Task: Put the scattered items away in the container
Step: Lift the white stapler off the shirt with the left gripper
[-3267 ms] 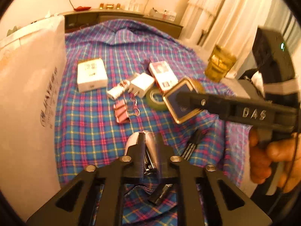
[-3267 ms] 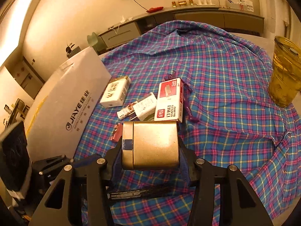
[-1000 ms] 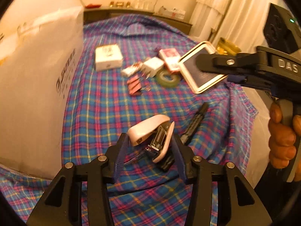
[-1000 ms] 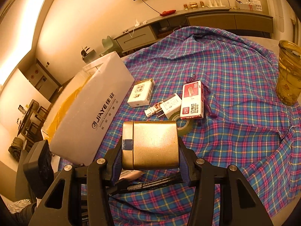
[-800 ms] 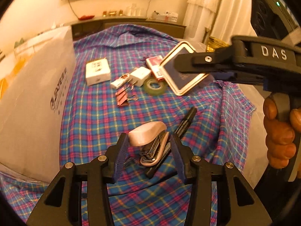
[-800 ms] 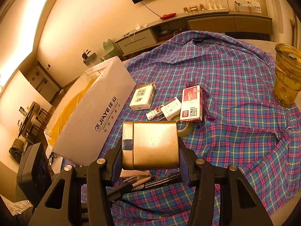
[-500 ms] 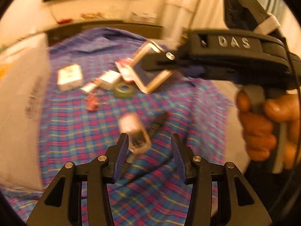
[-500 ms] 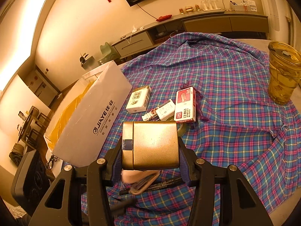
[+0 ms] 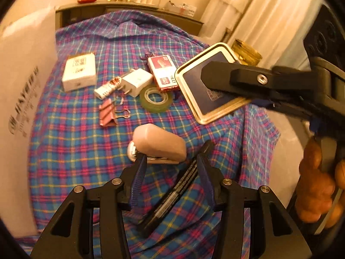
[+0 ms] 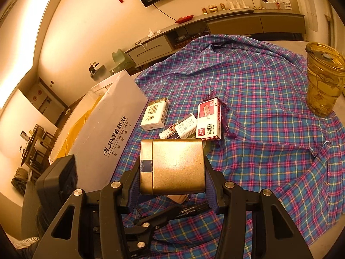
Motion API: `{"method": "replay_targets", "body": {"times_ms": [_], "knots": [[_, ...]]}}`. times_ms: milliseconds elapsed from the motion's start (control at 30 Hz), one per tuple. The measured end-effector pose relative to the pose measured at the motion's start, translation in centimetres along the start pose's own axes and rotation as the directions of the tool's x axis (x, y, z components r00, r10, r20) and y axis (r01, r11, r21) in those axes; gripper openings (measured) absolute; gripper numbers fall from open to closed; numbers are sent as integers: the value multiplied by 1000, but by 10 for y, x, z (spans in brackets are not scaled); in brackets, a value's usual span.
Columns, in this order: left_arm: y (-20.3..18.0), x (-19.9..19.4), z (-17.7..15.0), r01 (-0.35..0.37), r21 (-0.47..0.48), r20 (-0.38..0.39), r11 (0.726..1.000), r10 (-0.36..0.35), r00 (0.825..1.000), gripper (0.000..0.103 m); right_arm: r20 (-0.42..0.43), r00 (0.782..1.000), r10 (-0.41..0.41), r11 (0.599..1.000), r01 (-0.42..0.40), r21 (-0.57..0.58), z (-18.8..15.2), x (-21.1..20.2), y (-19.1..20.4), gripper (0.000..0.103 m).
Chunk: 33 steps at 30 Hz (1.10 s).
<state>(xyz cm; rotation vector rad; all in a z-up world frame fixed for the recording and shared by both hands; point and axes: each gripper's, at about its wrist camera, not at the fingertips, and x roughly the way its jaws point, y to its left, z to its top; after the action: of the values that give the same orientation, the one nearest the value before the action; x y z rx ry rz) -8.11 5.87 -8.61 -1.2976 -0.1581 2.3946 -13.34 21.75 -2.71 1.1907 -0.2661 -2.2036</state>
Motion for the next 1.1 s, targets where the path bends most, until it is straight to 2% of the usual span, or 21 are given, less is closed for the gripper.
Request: {"method": "replay_targets", "body": {"times_ms": [67, 100, 200, 333, 400, 467, 533, 600, 767, 833, 933, 967, 1100], "knots": [[0, -7, 0, -49, 22, -1, 999, 49, 999, 51, 9, 1000, 4, 1000, -4, 13, 2, -3, -3, 52], [3, -8, 1, -62, -2, -6, 998, 62, 998, 51, 15, 1000, 5, 1000, -5, 18, 4, -5, -4, 52], [7, -1, 11, -30, -168, -35, 985, 25, 999, 56, 38, 999, 3, 999, -5, 38, 8, -11, -9, 52], [-1, 18, 20, -46, -298, -91, 953, 20, 996, 56, 50, 999, 6, 998, -9, 64, 10, -18, -16, 52], [2, 23, 26, -107, -317, -97, 943, 80, 992, 56, 50, 999, 12, 997, -16, 69, 9, -20, -17, 52], [19, 24, 32, -213, -322, -82, 922, 197, 977, 58, 52, 998, 25, 997, -29, 76, 8, -22, -18, 52], [42, 20, 30, -251, -369, -79, 895, 239, 968, 56, 57, 998, 40, 996, -45, 82, 8, -25, -18, 52], [49, 17, 26, -244, -402, -92, 882, 226, 970, 56, 60, 997, 53, 994, -59, 89, 8, -27, -18, 52], [14, 12, 14, -211, -385, -93, 899, 190, 977, 58, 64, 994, 91, 990, -98, 103, 9, -31, -19, 52], [10, 26, 20, -256, -392, -118, 884, 228, 967, 61, 66, 993, 101, 989, -107, 102, 8, -33, -18, 52], [16, 28, 22, -291, -422, -94, 859, 277, 956, 61, 71, 991, 111, 987, -118, 108, 7, -37, -19, 52], [17, 29, 25, -291, -415, -90, 862, 279, 956, 58, 73, 991, 115, 986, -123, 114, 7, -39, -21, 52], [20, 29, 37, -217, -303, -18, 928, 222, 975, 58, 95, 986, 138, 981, -149, 123, 8, -49, -23, 52]]}}
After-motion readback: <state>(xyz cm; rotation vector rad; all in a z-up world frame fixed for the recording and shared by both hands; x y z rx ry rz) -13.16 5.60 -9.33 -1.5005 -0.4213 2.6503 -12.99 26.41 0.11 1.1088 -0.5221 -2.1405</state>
